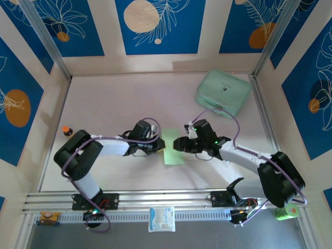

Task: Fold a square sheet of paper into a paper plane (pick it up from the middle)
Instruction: Third fold the triangle at the center of the table.

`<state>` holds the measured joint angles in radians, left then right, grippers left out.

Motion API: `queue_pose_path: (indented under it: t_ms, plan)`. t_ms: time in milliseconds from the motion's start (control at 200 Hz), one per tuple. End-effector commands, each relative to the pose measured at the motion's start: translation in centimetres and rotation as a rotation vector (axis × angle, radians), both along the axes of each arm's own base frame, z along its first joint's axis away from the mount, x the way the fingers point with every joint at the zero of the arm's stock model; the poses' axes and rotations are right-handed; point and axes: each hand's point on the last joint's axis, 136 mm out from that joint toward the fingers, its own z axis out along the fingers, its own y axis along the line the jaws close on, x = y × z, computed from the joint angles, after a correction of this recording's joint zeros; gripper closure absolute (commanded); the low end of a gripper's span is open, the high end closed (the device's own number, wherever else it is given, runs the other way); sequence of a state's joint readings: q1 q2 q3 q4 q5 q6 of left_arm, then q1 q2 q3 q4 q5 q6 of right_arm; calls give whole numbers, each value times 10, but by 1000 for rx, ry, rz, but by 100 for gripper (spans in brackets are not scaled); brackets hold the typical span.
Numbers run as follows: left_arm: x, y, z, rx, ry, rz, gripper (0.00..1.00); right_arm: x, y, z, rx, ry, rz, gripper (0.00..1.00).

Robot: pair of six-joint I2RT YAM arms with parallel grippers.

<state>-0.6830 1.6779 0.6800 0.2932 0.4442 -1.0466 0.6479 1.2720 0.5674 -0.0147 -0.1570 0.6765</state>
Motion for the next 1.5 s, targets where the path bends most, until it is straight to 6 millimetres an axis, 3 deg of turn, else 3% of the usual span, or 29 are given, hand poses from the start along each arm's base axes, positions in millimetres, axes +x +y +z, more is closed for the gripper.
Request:
queue_pose_path:
  t_ms: [0, 230, 375, 435, 660, 815, 955, 1150, 1495]
  plan:
    - [2, 1, 14, -77, 20, 31, 92, -2, 9, 2, -135, -262, 120, 51]
    - [5, 2, 23, -110, 30, 37, 92, -34, 42, -1, -280, -687, 392, 50]
    - [6, 1, 25, -119, 37, 39, 92, -43, 48, -14, -383, -759, 487, 49]
    - [6, 1, 25, -119, 40, 40, 92, -39, 48, -14, -417, -763, 453, 37]
    - [6, 2, 25, -124, 46, 40, 93, -38, 46, -23, -555, -858, 465, 33]
    - [5, 2, 24, -119, 49, 35, 93, -37, 44, -33, -622, -870, 483, 38]
    - [5, 2, 23, -114, 50, 34, 93, -28, 41, -27, -670, -922, 430, 41]
    - [5, 2, 23, -112, 50, 31, 93, -30, 39, -17, -633, -949, 408, 46]
    - [5, 2, 22, -112, 51, 30, 93, -38, 36, -20, -586, -921, 436, 62]
